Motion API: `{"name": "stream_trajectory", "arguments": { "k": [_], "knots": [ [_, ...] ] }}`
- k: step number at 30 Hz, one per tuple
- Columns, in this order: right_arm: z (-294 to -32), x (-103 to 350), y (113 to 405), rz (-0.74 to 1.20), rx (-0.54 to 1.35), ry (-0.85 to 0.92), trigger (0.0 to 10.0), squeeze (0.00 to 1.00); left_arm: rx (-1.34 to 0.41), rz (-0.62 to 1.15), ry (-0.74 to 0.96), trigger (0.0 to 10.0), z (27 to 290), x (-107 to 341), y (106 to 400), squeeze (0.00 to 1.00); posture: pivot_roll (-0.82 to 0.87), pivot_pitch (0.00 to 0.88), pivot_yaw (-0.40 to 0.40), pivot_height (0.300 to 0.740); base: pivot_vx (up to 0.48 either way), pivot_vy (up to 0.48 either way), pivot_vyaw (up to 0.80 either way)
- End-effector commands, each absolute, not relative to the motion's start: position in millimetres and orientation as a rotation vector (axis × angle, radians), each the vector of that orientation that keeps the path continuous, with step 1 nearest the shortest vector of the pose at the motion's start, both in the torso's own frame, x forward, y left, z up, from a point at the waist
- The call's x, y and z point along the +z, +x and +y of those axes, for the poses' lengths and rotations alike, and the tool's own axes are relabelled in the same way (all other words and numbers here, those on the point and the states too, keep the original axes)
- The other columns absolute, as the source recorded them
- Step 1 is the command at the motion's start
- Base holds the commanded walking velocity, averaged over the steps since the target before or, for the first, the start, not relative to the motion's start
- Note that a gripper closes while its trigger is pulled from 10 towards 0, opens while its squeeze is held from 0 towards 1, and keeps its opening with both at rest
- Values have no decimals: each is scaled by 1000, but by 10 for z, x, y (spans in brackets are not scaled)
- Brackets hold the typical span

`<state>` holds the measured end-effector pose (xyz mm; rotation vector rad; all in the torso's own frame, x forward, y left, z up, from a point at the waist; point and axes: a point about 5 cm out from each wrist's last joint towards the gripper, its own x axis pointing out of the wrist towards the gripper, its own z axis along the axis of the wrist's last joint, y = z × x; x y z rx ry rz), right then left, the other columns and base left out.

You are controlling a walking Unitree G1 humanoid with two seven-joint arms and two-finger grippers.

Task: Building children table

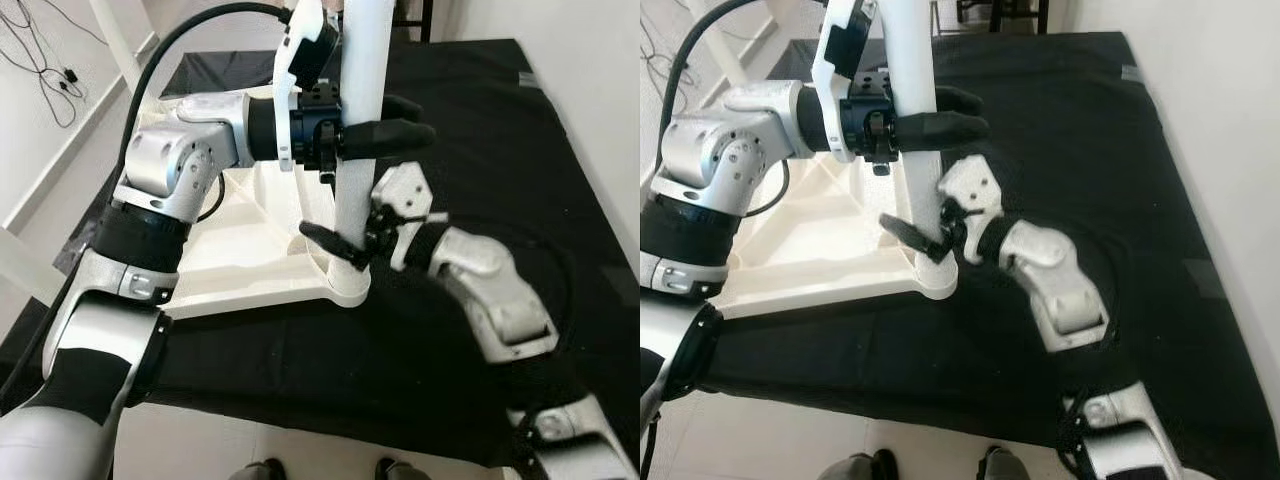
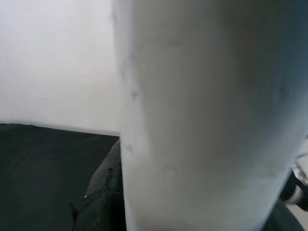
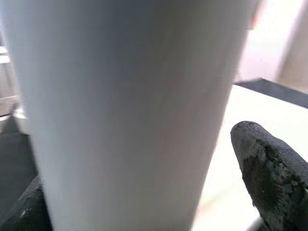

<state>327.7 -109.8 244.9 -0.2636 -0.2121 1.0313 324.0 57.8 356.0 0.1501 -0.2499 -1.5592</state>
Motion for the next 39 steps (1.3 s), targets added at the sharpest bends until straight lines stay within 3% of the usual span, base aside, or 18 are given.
{"name": "stream_trajectory", "arguments": {
  "k": [1,9,10,23,24,25,26,27,30,31,33,34,39],
  "knots": [
    [-1044,2448,3263,-229,1069,-243,10000,0,-1546,-168,160,0,577,3417,3275,0,52,170,77,740,0,0,0],
    [-992,2578,3408,-234,1231,-225,10000,0,-1557,-174,162,0,572,3425,3259,0,57,176,75,740,0,0,0],
    [-991,2567,3422,-224,1254,-211,0,0,-1559,-176,162,0,570,3428,3258,0,56,177,74,740,0,0,0],
    [-988,2462,3475,-181,1339,-208,0,0,-1558,-182,173,0,561,3428,3249,0,56,174,68,740,0,0,0],
    [-983,2411,3484,-170,1322,-206,0,0,-1549,-183,174,2706,560,3420,3262,1000,52,172,67,740,0,0,0],
    [-978,2378,3487,-164,1304,-211,0,0,-1545,-183,178,5333,561,3413,3269,1000,52,172,67,740,0,0,0],
    [-978,2378,3487,-164,1304,-211,0,0,-1545,-183,178,5333,561,3413,3269,1000,52,172,67,740,0,0,0],
    [-971,2321,3485,-136,1264,-220,0,0,-1522,-187,179,10000,563,3411,3289,1000,49,172,66,740,0,0,0],
    [-931,2185,3463,-71,1178,-250,0,0,-1487,-187,185,10000,570,3411,3319,1000,48,171,54,740,0,0,0],
    [-877,2014,3451,20,1056,-295,0,0,-1470,-185,180,10000,582,3417,3338,0,48,171,54,740,0,0,0],
    [-877,2014,3451,20,1056,-295,0,0,-1470,-185,180,10000,582,3417,3338,0,48,171,54,740,0,0,0],
    [-832,1782,3401,116,833,-282,0,0,-1453,-181,175,10000,600,3432,3357,0,46,176,45,740,0,0,0],
    [-777,1405,3112,226,601,-224,0,0,-1407,-181,169,10000,658,3475,3410,0,44,175,66,740,0,0,0]
  ]
}}
